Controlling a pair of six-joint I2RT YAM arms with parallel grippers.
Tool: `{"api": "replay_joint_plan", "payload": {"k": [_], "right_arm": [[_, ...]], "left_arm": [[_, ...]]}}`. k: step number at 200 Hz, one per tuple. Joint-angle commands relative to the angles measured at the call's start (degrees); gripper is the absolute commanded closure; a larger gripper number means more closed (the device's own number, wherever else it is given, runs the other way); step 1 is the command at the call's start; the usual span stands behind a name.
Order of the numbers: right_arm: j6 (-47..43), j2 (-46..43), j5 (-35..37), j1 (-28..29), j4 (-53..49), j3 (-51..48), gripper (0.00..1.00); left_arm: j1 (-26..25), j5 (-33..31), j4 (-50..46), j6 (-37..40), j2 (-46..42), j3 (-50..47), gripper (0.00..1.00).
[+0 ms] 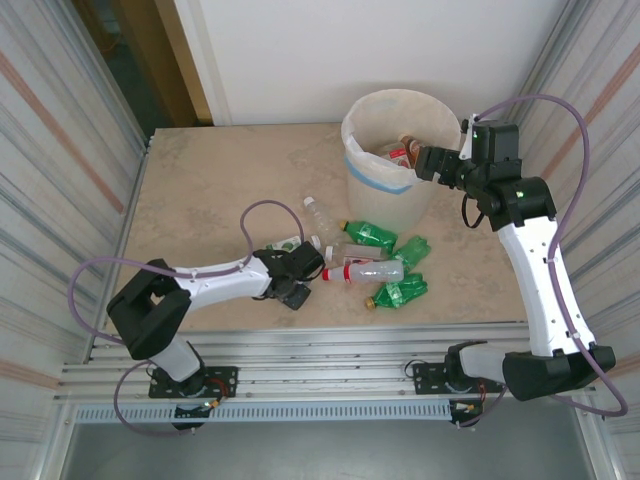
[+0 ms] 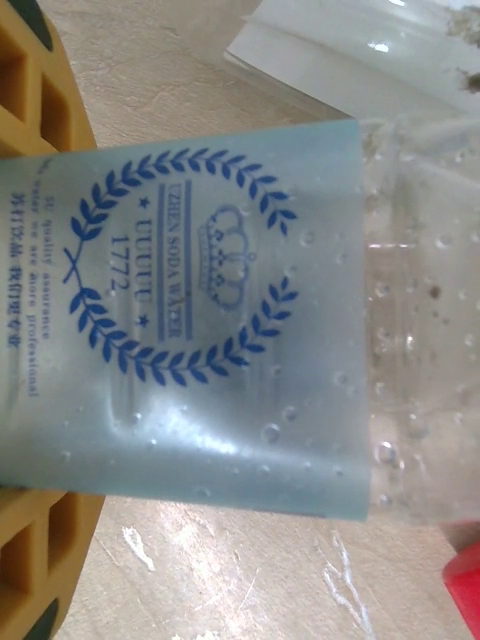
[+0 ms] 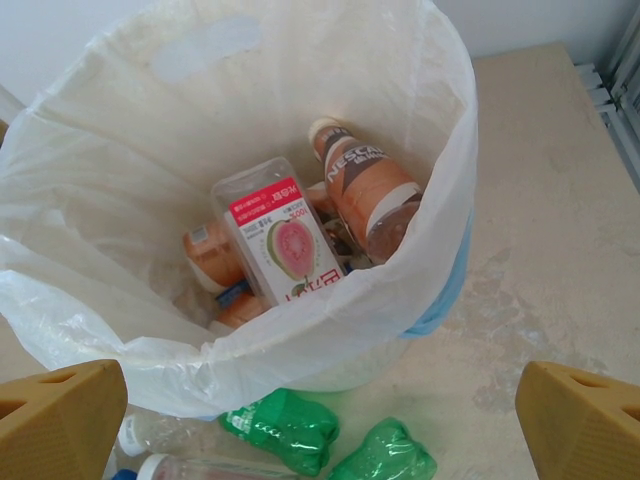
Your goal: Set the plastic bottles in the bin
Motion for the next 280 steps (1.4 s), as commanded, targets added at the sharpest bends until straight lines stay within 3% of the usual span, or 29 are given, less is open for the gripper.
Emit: {"api": "replay_joint_plan", "payload": {"k": [1,73,123,143,171,190,236,280], "right_arm": [[1.80,-1.21,-0.42,-0.19,1.68,-0.78,0.02],[2.13,-3.37,-4.32,1.17,1.38,-1.89,0.02],[5.70,-5.17,-26.09,5.33,13.53,-9.38,0.02],[7.28,-4.48,-30.15,9.07,19.34,-11.85,0.01],[8.39,-2.53,-32.97,14.65,24.14,-13.04,0.01],[9.38,-0.51,-35.22,17.85,26.73,-12.86,0.07],[10.24,5.53,-36.41,24.64,29.47,-9.45,0.10],[9.22,10.86,-33.28,28.82,27.98,-5.53,0.11]], "left_arm": [[-1.30,0.99,-0.11,-0.06,-2.91,-1.27,0.61],[-2.51,1.06,2.91,-1.18,-18.48,-3.14,0.71],[-1.50,-0.72,13.17,-0.41,-28.78,-3.64,0.74],[0.26,1.27,19.97,0.26,-31.84,-4.65,0.75],[4.83,6.92,28.52,-1.20,-35.02,-6.08,0.75],[7.32,10.36,32.45,-2.06,-35.51,-6.44,0.75],[7.69,13.14,36.12,-1.63,-34.12,-5.21,0.75],[7.62,14.31,38.00,-1.97,-33.92,-5.07,0.76]]}}
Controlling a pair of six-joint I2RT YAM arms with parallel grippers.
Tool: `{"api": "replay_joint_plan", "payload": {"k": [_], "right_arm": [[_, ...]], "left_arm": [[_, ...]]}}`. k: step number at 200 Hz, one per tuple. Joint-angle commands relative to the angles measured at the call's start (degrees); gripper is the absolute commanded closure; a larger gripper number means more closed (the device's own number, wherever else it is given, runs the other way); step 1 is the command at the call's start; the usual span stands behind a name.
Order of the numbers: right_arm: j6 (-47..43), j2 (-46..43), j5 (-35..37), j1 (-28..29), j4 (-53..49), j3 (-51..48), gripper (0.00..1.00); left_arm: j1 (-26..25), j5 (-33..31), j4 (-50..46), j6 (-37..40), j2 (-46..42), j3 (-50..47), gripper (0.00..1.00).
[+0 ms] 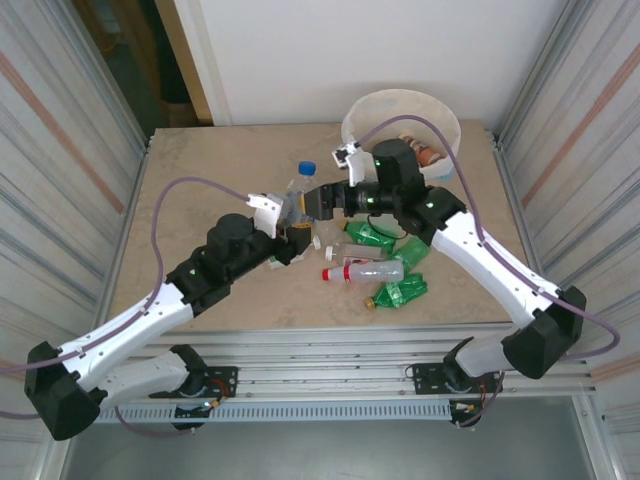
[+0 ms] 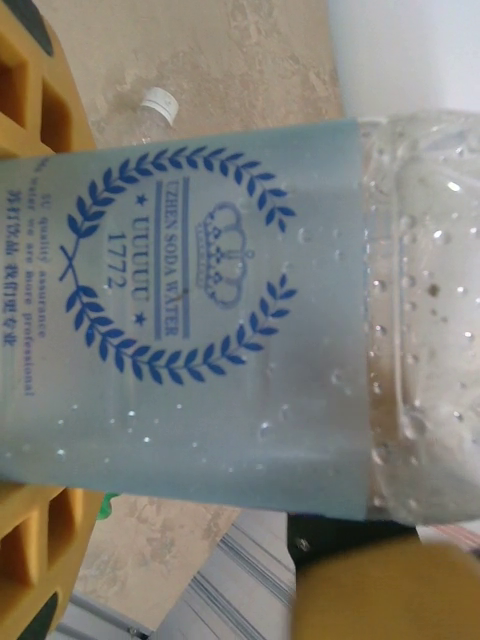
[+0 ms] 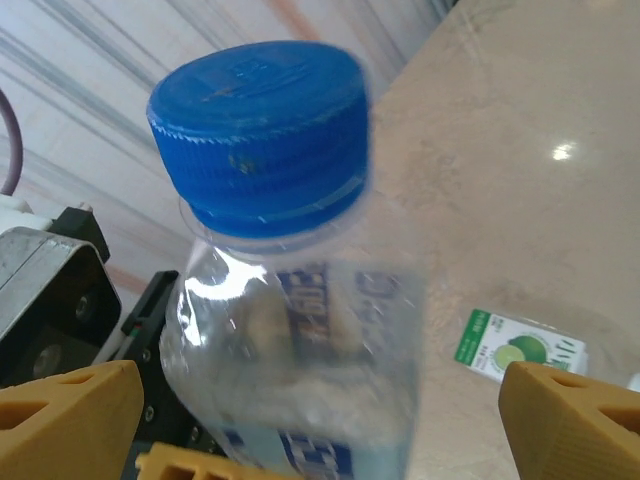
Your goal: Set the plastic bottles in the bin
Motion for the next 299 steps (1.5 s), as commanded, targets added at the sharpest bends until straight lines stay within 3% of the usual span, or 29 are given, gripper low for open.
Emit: {"api": "replay_joint_plan", "payload": {"k": [1,13,63,82,93,116,135,219,262,299], "right_arm": [[0.26,1.93,0.83,1.52,0.72,3.33,0.12],[0.20,3.09,1.15,2.36,0.64,3.86,0.15],[-0.55,5.44,3.32,4.85,-0.76,5.64,0.47],[-1.33,5.12,4.71,4.94,-1.73,6.21,0.58],[-2.10,4.76,5.91,4.87,-2.37,6.87,0.61],[-4.55,4.68,9.11,4.81,-5.54,9.81,0.65],[-6.96,4.58,11.22,4.44,-8.30,12.73,0.65],[-15.75,5.38,21.60,-4.78,-22.40,30.21,0.66],[-18.33,7.60,20.44,-15.43,-24.02,37.03,0.66],[-20.08,14.78,19.89,-23.88,-29.12,46.08,0.66]], "left_arm": [[0.18,1.77,3.77,-0.49,-0.31,0.61,0.76],[0.21,1.74,3.66,-0.51,-0.44,0.70,0.76],[0.21,0.45,4.36,-0.17,-1.02,0.60,0.75],[0.26,-0.10,4.39,-0.32,-1.08,0.57,0.70],[0.21,-0.09,4.28,-0.32,-1.26,0.52,0.61],[0.21,-0.38,3.71,-0.94,-2.74,0.18,0.23],[0.21,-0.73,3.30,-1.52,-5.52,-0.69,0.02],[0.21,-6.51,5.39,-3.87,-16.87,-10.87,0.01],[0.21,-9.60,5.35,-5.41,-20.33,-16.06,0.01],[0.21,-11.84,5.40,-5.10,-22.81,-17.40,0.01]]}}
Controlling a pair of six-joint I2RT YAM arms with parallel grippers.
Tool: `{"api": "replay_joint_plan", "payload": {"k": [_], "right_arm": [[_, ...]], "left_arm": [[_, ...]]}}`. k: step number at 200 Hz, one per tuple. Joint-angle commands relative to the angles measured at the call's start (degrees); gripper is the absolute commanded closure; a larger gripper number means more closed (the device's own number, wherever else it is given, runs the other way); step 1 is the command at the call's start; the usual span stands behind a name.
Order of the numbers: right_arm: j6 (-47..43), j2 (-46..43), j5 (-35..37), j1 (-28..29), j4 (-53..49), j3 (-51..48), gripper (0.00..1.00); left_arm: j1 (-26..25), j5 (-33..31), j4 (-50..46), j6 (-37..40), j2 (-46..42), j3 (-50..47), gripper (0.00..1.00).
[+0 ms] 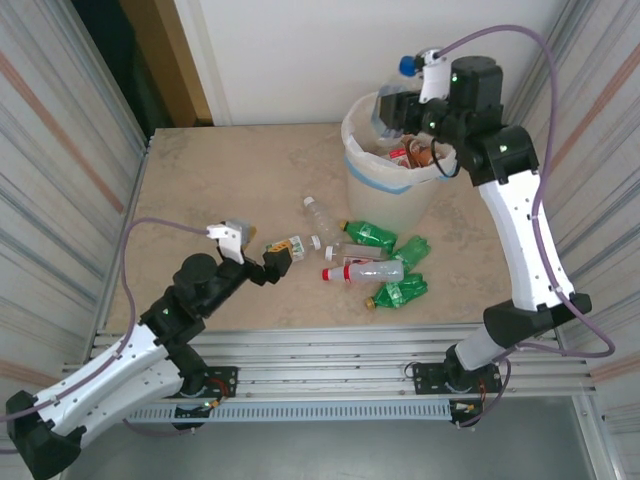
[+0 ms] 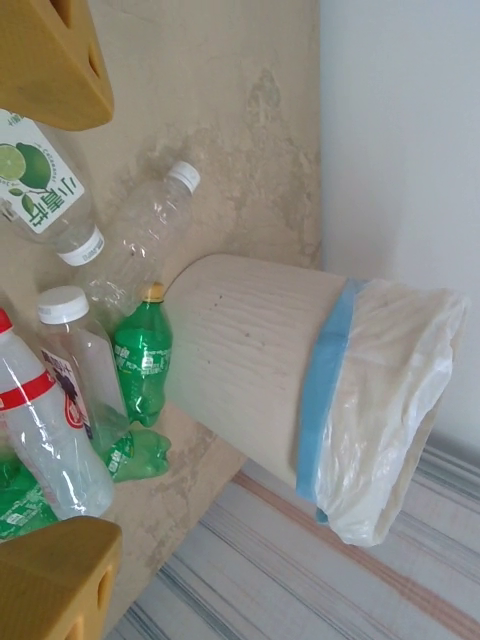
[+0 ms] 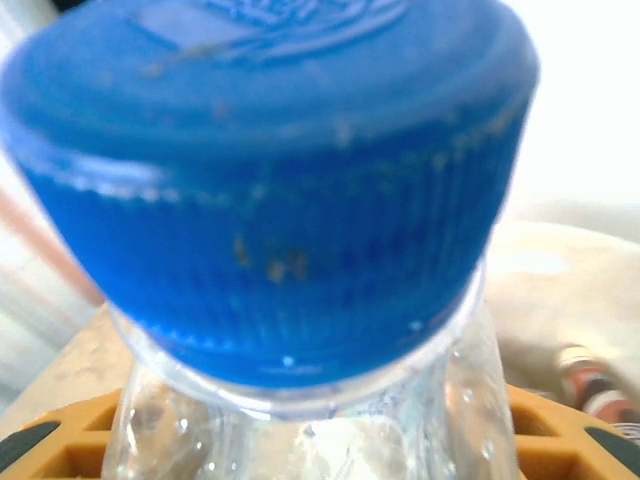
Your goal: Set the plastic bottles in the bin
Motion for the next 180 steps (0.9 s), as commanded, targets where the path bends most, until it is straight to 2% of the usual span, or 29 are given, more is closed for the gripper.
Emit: {"api": "replay_joint_plan", "payload": {"k": [1,37,78,180], "right_arm": [[-2.94,5.15,0.10,-4.11,-4.75,5.67,0.66],[-4.63,13.40,0.25,-9.01,-12.01,14.52,0.66],[-6.30,19.02,3.24,-11.52,-15.89,16.30,0.65],[-11.90,27.14,17.28,-10.36,-18.66,16.65,0.61]], "left_arm": [[-0.07,-3.19,1.75,-0.50,-2.20,-0.58,0.01],[-0.02,-4.53,1.52,-0.39,-3.26,-1.13,0.01],[0.02,-5.66,0.91,-0.35,-3.19,-1.15,0.01],[0.10,-7.15,1.06,0.04,-2.23,-0.80,0.01]]}}
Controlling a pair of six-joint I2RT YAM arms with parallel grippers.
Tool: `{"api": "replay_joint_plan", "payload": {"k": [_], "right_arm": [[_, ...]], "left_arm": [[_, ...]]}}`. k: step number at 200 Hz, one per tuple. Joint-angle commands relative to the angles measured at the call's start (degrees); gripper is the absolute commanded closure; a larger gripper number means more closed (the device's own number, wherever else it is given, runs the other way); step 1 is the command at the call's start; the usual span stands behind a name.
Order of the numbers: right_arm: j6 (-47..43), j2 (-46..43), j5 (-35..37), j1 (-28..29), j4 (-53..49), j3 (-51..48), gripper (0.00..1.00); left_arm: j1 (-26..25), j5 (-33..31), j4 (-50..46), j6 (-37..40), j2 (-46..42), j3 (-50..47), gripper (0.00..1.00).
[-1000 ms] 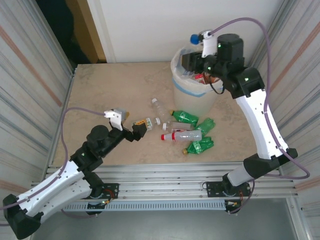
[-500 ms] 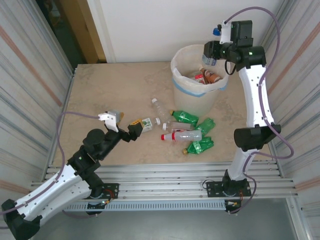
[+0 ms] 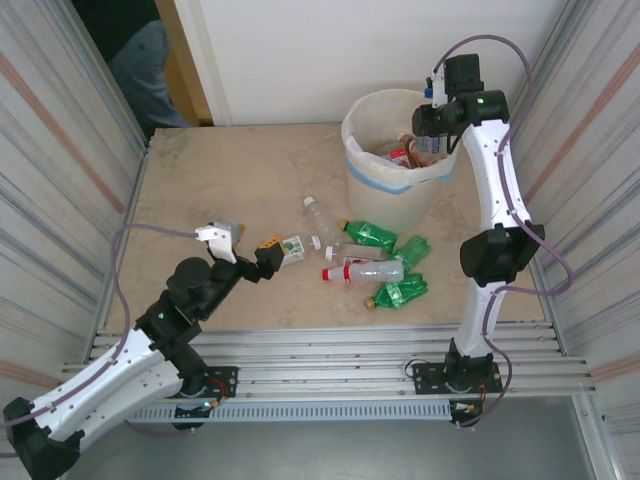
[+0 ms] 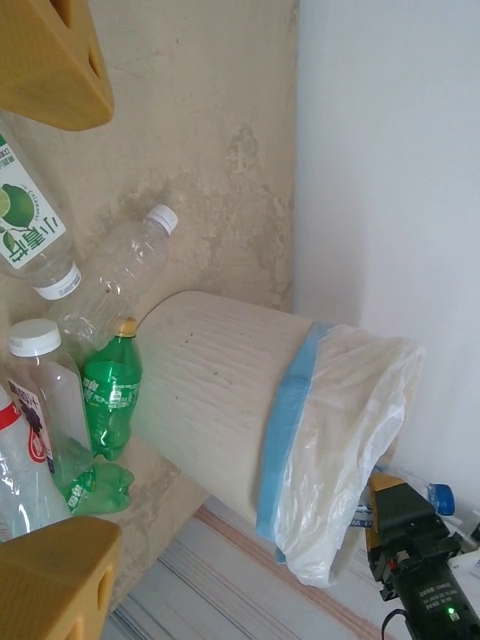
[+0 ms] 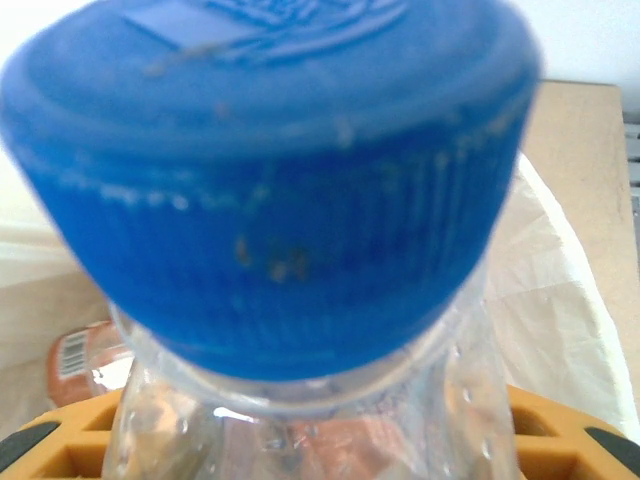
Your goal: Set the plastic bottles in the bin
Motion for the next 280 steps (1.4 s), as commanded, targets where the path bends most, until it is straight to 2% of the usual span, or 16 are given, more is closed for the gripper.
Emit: {"api": "replay_joint_plan", "payload": {"k": [1,33,66,92,136,166,206,245,280], "right_arm": [[-2.90,1.80,5.42,0.90,-1.17,2.20,0.61],[-3.65,3.65,7.28,1.64,-1.50,2.29,0.55],[-4.01,4.95,9.50,2.33,-1.05,2.46,0.37],[-4.35,5.00,10.43,2.99,-0.85,3.50,0.27],[-4.49,3.81,11.33,4.76,-0.36,4.75,0.25],[-4.09,2.13,11.28,5.89,0.21,4.75,0.31],[-2.60,-1.25,10.41,7.53,0.55,4.69,0.31],[0.12,-5.35,11.02,8.83,-0.45,3.41,0.21],[4.07,-12.62,10.31,9.02,1.86,-4.96,0.09]], "left_arm": [[0.15,-1.47,0.93,0.15,0.10,-0.25,0.01],[0.36,-1.63,0.59,0.16,0.11,-0.21,0.01],[0.42,-1.47,0.10,0.05,-0.37,-0.30,0.01],[0.44,-1.71,0.02,-0.11,-1.01,-0.62,0.01],[0.63,-2.09,-0.08,-0.88,-1.89,-1.25,0.01],[0.79,-2.23,-0.52,-1.01,-2.43,-1.18,0.01],[1.20,-3.57,-3.55,-0.99,-2.06,0.15,0.01],[3.88,-3.56,-14.62,1.64,2.49,6.10,0.01],[10.29,3.12,-24.81,7.47,11.72,14.03,0.01]]}}
